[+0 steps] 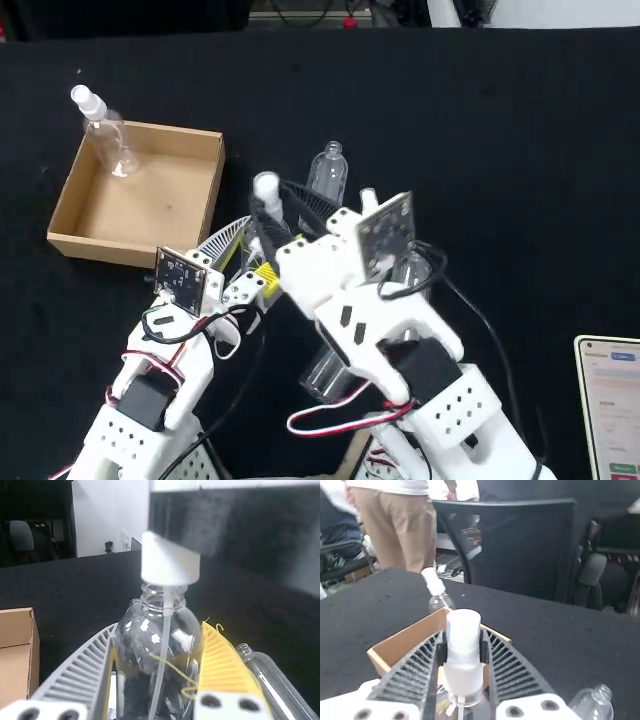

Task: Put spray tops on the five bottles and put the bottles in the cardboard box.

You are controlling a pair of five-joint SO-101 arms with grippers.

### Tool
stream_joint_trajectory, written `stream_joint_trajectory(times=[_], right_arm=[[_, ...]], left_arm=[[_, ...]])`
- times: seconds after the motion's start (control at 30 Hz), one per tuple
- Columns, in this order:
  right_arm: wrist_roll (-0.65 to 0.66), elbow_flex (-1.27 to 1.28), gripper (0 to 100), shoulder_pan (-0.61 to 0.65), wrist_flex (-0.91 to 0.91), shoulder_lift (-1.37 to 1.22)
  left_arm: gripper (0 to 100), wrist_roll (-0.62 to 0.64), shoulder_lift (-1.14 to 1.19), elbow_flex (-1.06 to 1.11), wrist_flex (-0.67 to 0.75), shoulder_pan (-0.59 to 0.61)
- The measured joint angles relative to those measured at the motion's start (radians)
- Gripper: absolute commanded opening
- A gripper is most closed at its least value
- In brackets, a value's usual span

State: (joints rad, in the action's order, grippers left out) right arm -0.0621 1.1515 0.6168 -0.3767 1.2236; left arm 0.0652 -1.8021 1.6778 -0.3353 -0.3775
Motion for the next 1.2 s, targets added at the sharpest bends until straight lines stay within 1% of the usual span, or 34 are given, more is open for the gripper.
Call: stream_joint_trajectory(times=[0.2, 0.77, 0.87, 0.93, 1.07, 1.1, 1.2], right_arm=[[0.034, 0.005, 1.1, 0.009, 0.006, 0.000], [0.035, 0.031, 1.1, -0.017, 0.006, -0.002], [0.035, 0.026, 1.5, -0.017, -0.032, 0.000], [0.035, 0.011, 5.4, -0.018, -0.071, 0.000], [0.035, -0.026, 18.6, -0.015, -0.143, 0.002], [0.035, -0.029, 20.2, -0.014, -0.157, 0.002], [0.035, -0.037, 20.8, -0.014, -0.173, 0.002]], left_arm=[[11, 0.000, 0.000, 0.000, 0.000, 0.000], [11, 0.000, 0.002, 0.000, 0.000, 0.000], [11, 0.000, 0.002, 0.000, 0.000, -0.002], [11, 0.000, 0.002, 0.000, -0.002, -0.002], [11, 0.000, 0.002, 0.000, -0.002, -0.002], [11, 0.000, 0.002, 0.000, -0.002, -0.002], [11, 0.000, 0.002, 0.000, -0.002, -0.002]])
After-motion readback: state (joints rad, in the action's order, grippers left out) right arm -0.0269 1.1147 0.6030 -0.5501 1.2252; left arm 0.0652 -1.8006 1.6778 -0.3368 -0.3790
